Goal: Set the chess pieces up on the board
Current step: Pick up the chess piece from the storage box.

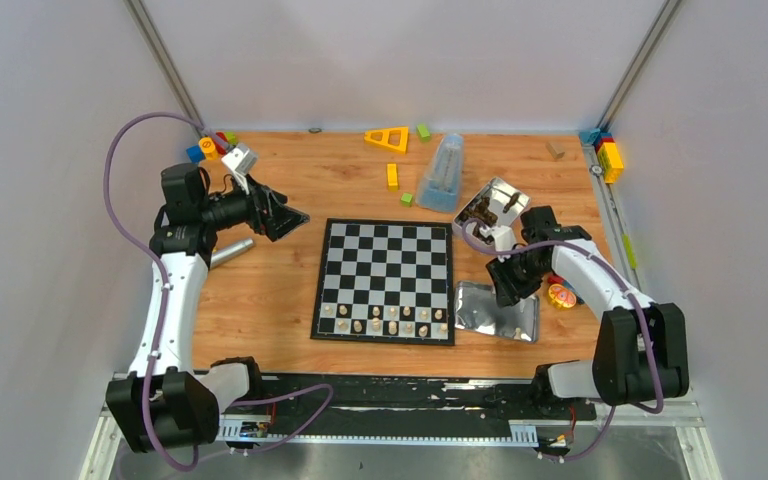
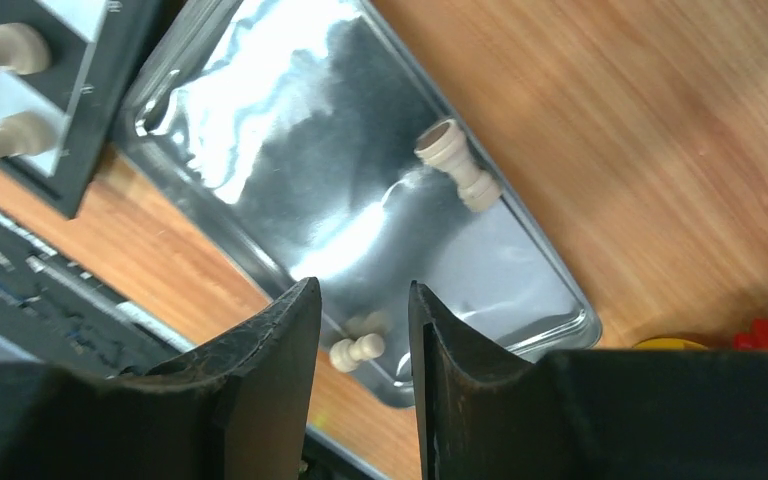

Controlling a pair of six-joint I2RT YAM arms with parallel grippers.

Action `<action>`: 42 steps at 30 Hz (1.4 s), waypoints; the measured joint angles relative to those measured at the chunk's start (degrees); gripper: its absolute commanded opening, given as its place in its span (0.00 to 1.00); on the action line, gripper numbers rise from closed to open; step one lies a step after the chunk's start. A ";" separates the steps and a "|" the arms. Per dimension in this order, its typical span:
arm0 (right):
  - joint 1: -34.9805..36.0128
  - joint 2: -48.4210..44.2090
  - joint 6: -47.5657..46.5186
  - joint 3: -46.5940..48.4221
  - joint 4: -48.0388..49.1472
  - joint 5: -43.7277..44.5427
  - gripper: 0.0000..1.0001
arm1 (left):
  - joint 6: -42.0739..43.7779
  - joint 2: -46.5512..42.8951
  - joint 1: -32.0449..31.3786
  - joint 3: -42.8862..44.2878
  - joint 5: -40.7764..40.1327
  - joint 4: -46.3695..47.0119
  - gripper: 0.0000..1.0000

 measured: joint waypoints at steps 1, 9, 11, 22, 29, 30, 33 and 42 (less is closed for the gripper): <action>-0.68 0.02 -0.11 -1.03 1.51 0.33 0.38 | 0.00 -0.20 0.00 -0.31 0.02 0.17 0.99; -1.05 0.00 -2.16 -5.53 10.32 2.38 0.38 | 0.28 -0.28 0.00 -1.49 0.11 2.03 0.96; -1.05 0.13 -2.69 -5.53 11.80 2.99 0.38 | 0.63 -0.20 0.00 -1.53 0.22 2.05 0.96; -1.05 2.12 -4.59 -5.53 15.63 4.55 0.38 | 2.21 0.22 0.00 -1.55 0.63 2.05 0.95; -1.05 3.21 -5.18 -5.53 16.22 4.39 0.37 | 2.56 0.72 0.00 -1.55 1.03 2.03 0.95; -1.05 3.23 -5.25 -5.53 16.22 4.35 0.37 | 2.58 0.74 0.00 -1.55 1.05 2.05 0.95; -1.05 3.23 -5.40 -5.53 16.28 4.02 0.35 | 2.58 0.76 0.00 -1.55 1.07 2.05 0.95; -1.03 3.19 -5.88 -6.56 16.72 2.75 0.30 | 2.58 1.25 0.00 -1.55 1.09 2.03 0.95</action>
